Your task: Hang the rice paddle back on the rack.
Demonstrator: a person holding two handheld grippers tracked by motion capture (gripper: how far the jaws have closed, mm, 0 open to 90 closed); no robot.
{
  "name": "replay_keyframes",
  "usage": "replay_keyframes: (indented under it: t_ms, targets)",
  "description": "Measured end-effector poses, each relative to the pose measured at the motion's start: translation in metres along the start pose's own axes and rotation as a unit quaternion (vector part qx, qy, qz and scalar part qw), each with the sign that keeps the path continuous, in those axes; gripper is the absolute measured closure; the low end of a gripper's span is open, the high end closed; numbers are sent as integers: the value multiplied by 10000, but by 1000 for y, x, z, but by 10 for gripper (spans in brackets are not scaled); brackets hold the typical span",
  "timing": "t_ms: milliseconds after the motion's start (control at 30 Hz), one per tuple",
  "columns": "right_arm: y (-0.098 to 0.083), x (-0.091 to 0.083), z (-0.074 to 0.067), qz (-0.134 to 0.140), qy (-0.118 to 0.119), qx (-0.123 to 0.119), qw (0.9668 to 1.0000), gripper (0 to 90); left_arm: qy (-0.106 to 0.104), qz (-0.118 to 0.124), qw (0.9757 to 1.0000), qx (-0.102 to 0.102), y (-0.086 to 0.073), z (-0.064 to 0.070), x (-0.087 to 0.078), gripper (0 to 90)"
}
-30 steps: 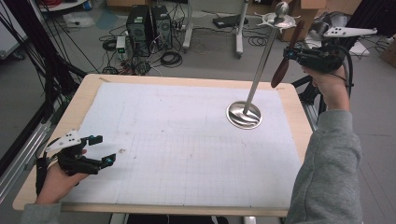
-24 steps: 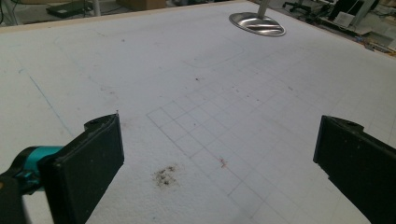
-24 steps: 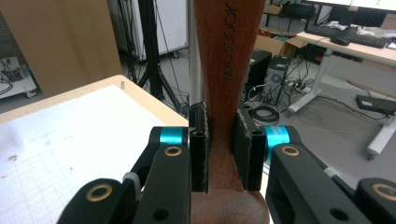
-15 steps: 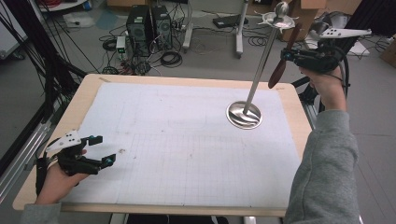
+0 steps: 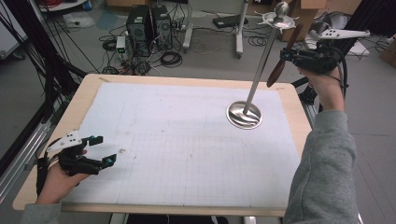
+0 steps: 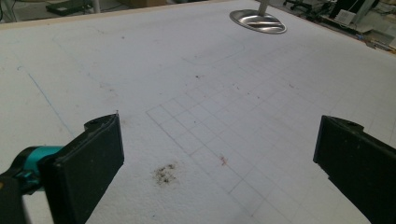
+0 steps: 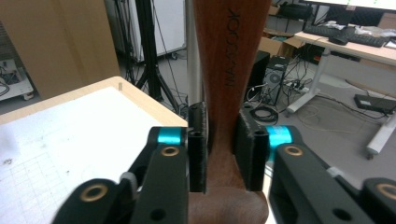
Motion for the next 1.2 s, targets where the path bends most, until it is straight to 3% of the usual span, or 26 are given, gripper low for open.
replay_keyframes:
  t_ms: [33,167,433,500,600,733,933,1200]
  targets:
    - [-1,0,-2,-23,-2,71,10000,694,6,9,10000,1,0,0,0,22]
    - [-2,0,-1,-23,-147,-66,9999,584,15,0,10000,8,0,-1,-1,22]
    - [-5,-5,-5,-92,-305,-31,9995,354,14,4,10000,14,1,0,1,22]
    - [-6,-7,-5,-44,-387,-159,9991,291,9,-3,10000,32,1,0,1,22]
    - [-10,-7,-7,-111,-312,-189,9993,205,-9,-11,10000,28,2,1,4,22]
    - [-14,-8,-11,-251,-298,-201,9990,149,-33,-50,10000,35,1,2,7,22]
    - [-19,-8,-17,-291,-91,-181,9994,106,-64,-37,10000,63,4,4,11,22]
    - [-20,-7,-25,-283,-51,-251,9993,25,-100,-16,9999,77,7,4,15,22]
Point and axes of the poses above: each handheld gripper's, and its own axes: x roughly forward along the jaws, y roughly out of its top, z roughly to its right, the point moved 4 cm from there along x, roughly forward along the jaws, and after that the axes turned 8 degrees about y, right-handed, at the moved point
